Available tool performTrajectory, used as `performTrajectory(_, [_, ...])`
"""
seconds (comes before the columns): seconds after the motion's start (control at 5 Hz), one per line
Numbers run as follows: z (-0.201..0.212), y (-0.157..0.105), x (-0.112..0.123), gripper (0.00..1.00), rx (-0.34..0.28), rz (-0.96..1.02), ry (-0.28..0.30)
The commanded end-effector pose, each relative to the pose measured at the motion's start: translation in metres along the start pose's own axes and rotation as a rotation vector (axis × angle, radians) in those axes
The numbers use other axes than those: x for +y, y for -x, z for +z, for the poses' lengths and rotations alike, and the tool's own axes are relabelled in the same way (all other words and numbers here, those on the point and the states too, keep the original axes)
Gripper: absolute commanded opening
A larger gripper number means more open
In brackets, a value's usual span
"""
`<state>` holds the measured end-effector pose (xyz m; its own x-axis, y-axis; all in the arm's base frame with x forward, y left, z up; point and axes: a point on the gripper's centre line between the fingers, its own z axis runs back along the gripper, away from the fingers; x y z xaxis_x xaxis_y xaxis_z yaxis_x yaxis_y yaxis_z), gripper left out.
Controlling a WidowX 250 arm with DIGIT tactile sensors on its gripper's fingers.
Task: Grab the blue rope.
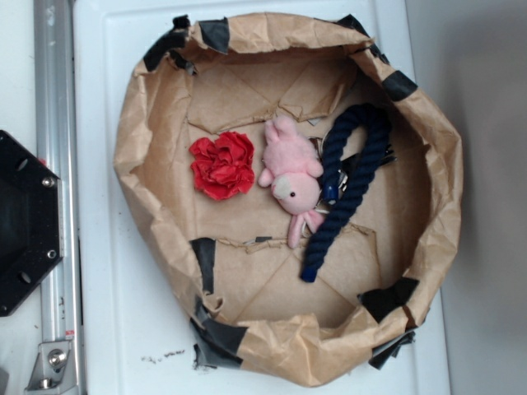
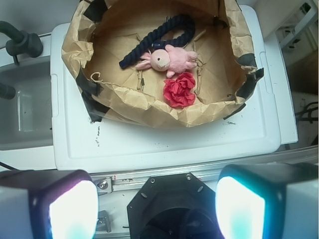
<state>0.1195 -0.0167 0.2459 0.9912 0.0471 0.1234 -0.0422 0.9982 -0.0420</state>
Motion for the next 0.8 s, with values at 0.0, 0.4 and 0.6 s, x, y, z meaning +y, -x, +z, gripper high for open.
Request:
performTrajectory(0.0, [0.0, 0.0, 0.0, 1.0, 0.0, 0.0, 0.0])
performTrajectory(0.4, [-0.065, -0.092, 0.007, 1.0, -0.028, 0.141, 0.018])
performTrajectory(0.6, [-0.118, -0.122, 0.004, 1.0, 0.021, 0.129, -0.065])
